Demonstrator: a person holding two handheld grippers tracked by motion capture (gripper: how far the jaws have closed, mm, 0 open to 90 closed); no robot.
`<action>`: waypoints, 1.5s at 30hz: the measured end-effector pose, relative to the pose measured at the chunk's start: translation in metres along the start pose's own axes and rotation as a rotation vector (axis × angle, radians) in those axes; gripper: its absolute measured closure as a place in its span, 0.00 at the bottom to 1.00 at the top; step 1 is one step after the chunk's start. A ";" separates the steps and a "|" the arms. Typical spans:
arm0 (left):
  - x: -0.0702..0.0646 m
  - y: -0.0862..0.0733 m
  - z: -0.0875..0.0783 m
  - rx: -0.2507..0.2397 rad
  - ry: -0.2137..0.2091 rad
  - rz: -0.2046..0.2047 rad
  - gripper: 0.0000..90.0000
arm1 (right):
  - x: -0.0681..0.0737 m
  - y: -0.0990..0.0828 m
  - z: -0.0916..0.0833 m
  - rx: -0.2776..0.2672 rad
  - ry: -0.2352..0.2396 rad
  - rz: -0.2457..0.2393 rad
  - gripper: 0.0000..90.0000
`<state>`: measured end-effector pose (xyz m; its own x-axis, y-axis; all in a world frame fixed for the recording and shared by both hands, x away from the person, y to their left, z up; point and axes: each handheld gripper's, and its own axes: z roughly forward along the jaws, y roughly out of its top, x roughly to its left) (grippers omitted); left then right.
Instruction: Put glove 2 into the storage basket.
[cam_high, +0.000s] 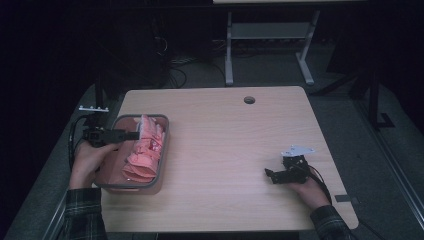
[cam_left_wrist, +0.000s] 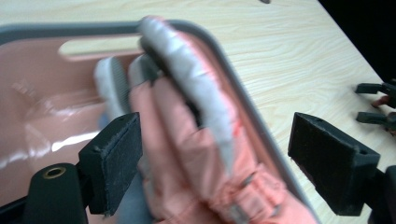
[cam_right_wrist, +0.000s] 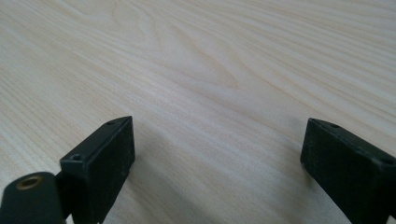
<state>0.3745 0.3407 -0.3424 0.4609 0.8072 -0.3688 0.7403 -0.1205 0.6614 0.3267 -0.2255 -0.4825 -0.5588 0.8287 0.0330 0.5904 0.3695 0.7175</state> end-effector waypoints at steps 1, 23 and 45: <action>-0.006 0.003 0.001 -0.004 -0.007 0.017 0.19 | 0.000 0.000 0.000 0.000 0.000 0.000 0.11; -0.076 0.014 0.046 -0.008 -0.092 0.239 0.20 | 0.000 0.000 0.000 0.000 0.000 -0.001 0.11; -0.136 -0.004 0.092 -0.009 -0.112 0.424 0.19 | 0.000 0.000 0.000 0.000 0.004 -0.001 0.11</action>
<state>0.3541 0.1785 -0.3549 0.7736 0.6197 -0.1321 0.4704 -0.4220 0.7750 0.3270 -0.2254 -0.4825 -0.5617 0.8266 0.0355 0.5898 0.3700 0.7178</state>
